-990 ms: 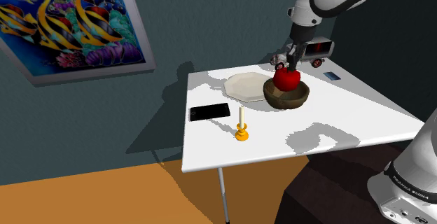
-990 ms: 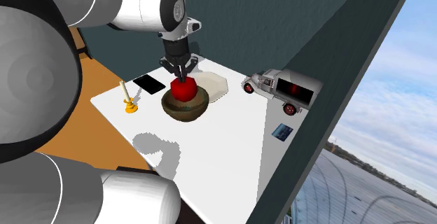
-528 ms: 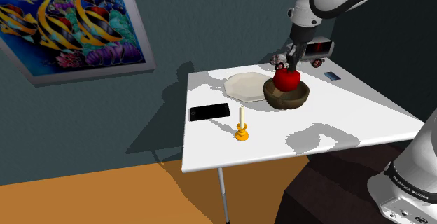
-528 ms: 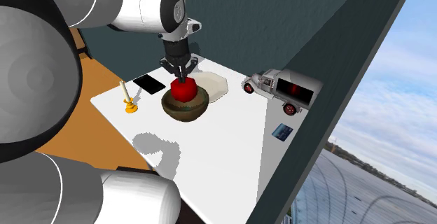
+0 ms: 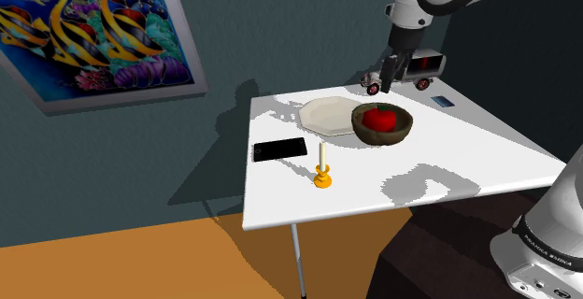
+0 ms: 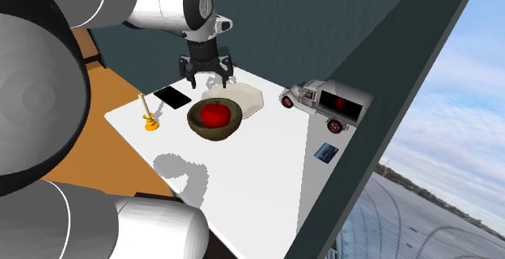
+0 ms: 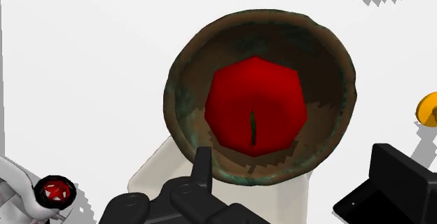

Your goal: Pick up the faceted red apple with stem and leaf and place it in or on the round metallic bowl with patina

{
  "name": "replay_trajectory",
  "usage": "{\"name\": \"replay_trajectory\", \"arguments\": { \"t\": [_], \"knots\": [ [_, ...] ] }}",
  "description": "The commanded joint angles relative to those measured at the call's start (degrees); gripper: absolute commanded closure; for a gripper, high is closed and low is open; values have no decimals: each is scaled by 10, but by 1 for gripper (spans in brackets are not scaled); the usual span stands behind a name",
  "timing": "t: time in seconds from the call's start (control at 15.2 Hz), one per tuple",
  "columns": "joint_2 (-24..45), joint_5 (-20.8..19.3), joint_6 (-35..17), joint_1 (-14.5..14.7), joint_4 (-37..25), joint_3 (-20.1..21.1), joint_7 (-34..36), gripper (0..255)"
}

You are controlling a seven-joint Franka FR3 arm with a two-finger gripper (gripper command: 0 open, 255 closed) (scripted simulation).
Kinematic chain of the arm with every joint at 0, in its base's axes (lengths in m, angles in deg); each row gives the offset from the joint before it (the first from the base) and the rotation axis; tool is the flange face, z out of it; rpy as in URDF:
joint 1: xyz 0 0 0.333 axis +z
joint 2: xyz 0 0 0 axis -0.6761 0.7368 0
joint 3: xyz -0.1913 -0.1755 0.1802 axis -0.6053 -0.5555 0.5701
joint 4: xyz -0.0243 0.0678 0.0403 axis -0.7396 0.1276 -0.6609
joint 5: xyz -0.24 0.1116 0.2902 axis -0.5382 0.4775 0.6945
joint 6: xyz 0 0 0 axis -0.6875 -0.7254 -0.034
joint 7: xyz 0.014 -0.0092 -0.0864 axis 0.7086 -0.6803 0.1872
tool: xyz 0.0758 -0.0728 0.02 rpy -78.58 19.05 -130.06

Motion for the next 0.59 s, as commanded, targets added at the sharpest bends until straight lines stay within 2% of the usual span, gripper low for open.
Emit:
{"name": "replay_trajectory", "arguments": {
  "t": [0.0,0.07,0.53],
  "knots": [
    [-7,0,36,0,-28,0,0,0],
    [-10,0,52,0,-41,1,0,0],
    [-10,0,52,0,-41,1,0,0]
  ]
}}
